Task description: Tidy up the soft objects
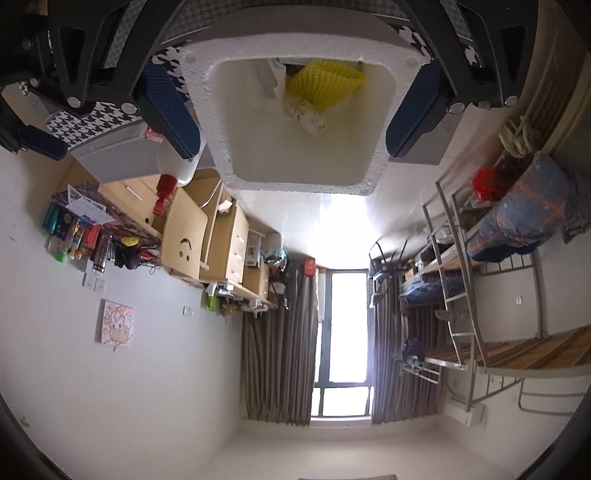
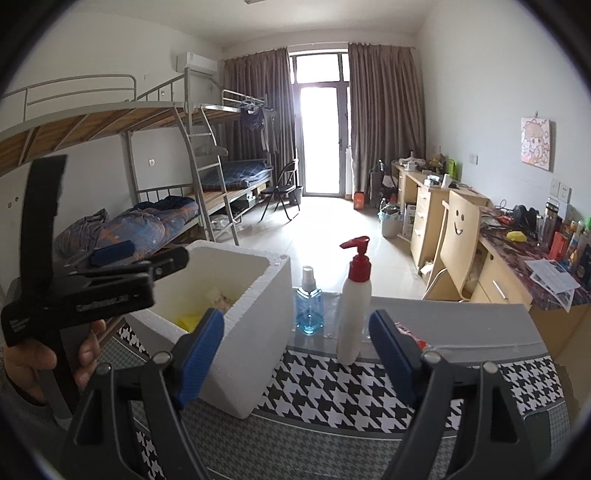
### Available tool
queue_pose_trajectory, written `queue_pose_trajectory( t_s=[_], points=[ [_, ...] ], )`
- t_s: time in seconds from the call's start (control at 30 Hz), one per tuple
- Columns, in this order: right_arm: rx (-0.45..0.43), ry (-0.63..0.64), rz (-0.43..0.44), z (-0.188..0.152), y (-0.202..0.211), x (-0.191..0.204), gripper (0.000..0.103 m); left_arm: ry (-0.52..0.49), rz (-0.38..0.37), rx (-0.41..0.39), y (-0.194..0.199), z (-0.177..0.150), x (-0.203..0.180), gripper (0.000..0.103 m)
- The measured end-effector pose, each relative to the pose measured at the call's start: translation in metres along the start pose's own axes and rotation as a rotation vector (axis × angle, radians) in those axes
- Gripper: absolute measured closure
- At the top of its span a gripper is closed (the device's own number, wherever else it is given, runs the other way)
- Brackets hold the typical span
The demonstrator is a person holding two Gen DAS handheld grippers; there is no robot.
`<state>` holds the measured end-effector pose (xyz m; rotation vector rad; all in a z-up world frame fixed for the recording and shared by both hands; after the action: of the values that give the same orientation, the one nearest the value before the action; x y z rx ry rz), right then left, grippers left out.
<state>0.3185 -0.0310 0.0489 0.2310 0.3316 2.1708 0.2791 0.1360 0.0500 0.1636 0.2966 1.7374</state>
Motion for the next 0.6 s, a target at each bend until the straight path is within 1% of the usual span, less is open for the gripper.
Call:
queue_pose_trajectory(
  t_s=[0.13, 0.2, 0.23, 0.3, 0.4, 0.6],
  points=[
    [-0.021, 0.009, -0.003, 0.000, 0.013, 0.000, 0.018, 0.002, -0.005, -0.019, 0.013, 0.002, -0.005, 0.001],
    [-0.042, 0.015, -0.010, 0.000, 0.021, 0.001, 0.007, -0.004, 0.002, -0.028, 0.020, 0.001, -0.007, 0.001],
    [-0.052, 0.017, -0.012, 0.001, 0.024, 0.002, 0.006, -0.005, 0.004, -0.035, 0.024, 0.001, -0.007, 0.001],
    [-0.074, 0.022, -0.011, 0.001, 0.033, 0.005, 0.005, -0.006, 0.007, -0.041, 0.032, -0.001, -0.008, 0.001],
    [-0.083, 0.014, -0.008, -0.001, 0.043, 0.007, 0.005, 0.006, 0.009, -0.050, 0.046, -0.006, -0.010, 0.001],
    [-0.107, 0.029, -0.021, -0.003, 0.067, 0.009, 0.005, -0.012, 0.007, -0.062, 0.072, -0.016, -0.018, 0.001]
  ],
)
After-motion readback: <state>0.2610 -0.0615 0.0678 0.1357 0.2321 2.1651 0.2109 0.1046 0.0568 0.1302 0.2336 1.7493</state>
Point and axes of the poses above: each gripper's, at about its wrist camera, not at the fingertips, and y roughly against the way its jaws point, x to its left, z to its top, the point moved 7 cm from there along -y, roughly the way its jaws point, and after that the axes turned 9 degrees about -x, right-handed, at the moved point
